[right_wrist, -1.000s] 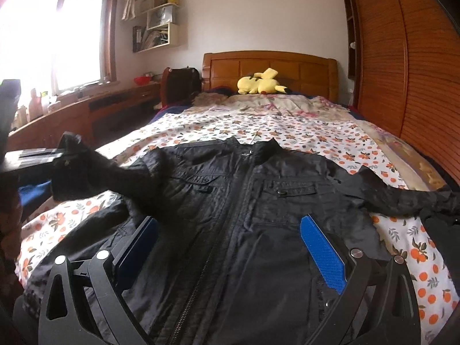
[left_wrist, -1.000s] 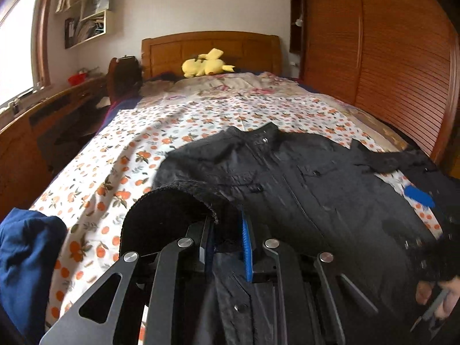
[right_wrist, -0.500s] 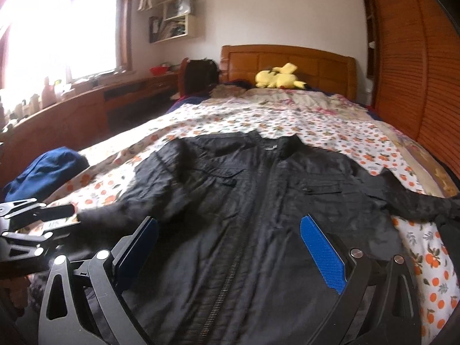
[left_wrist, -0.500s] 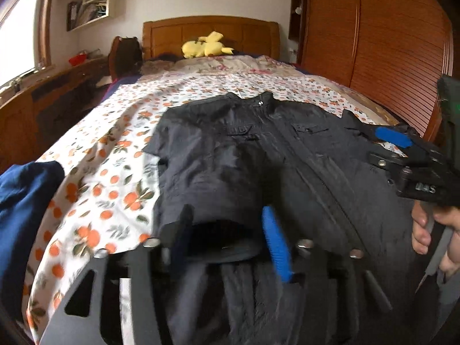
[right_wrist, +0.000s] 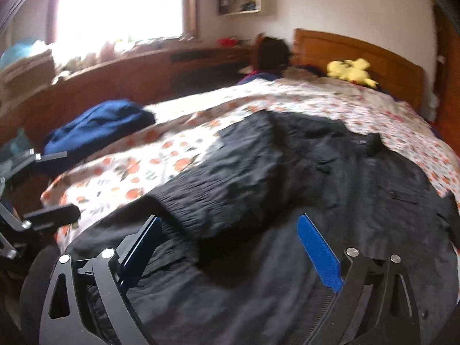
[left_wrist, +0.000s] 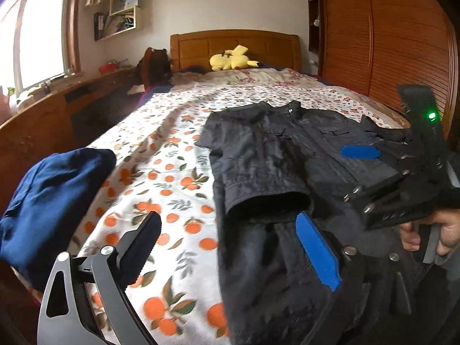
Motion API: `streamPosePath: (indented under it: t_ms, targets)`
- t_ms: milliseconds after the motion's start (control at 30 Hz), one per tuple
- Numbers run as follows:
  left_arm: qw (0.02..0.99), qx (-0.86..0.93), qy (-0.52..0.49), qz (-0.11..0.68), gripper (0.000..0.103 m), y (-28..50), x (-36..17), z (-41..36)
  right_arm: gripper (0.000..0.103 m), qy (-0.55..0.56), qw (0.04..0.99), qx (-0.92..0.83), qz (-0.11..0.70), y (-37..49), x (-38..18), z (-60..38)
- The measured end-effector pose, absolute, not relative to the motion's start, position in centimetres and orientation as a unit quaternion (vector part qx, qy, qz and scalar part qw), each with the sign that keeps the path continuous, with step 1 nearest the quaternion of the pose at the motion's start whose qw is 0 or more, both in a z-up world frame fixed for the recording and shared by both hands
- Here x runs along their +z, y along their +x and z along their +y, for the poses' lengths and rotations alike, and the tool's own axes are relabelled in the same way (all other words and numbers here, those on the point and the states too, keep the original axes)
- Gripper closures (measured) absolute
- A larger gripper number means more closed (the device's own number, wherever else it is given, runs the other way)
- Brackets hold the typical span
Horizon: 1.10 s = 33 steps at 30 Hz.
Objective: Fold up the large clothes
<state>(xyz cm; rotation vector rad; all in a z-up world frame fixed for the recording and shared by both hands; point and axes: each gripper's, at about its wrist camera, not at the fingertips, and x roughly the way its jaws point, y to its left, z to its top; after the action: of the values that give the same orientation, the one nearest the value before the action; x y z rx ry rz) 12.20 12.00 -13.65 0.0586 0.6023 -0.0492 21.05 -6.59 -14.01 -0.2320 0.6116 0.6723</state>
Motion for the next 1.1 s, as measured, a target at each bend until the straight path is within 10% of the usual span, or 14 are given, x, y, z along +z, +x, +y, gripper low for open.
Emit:
streamPosePath:
  t_ms: [300,400,1100]
  targets:
    - [0.953,-0.013,0.029,0.301,0.006,10.2,-14.0,13.2,0.054,-0.150,0.848,0.361,0.359,22.1,-17.3,-2.7]
    - [0.953,-0.011,0.030,0.302,0.006,10.0,-13.9,13.3,0.098,-0.164,0.851,0.345,0.362,22.1,-17.7,-2.7]
    - [0.958,-0.033,0.046,0.279,0.006,10.9,-12.1,8.0,0.101,-0.093,0.922,0.248,0.283,21.5,-12.0,-17.6]
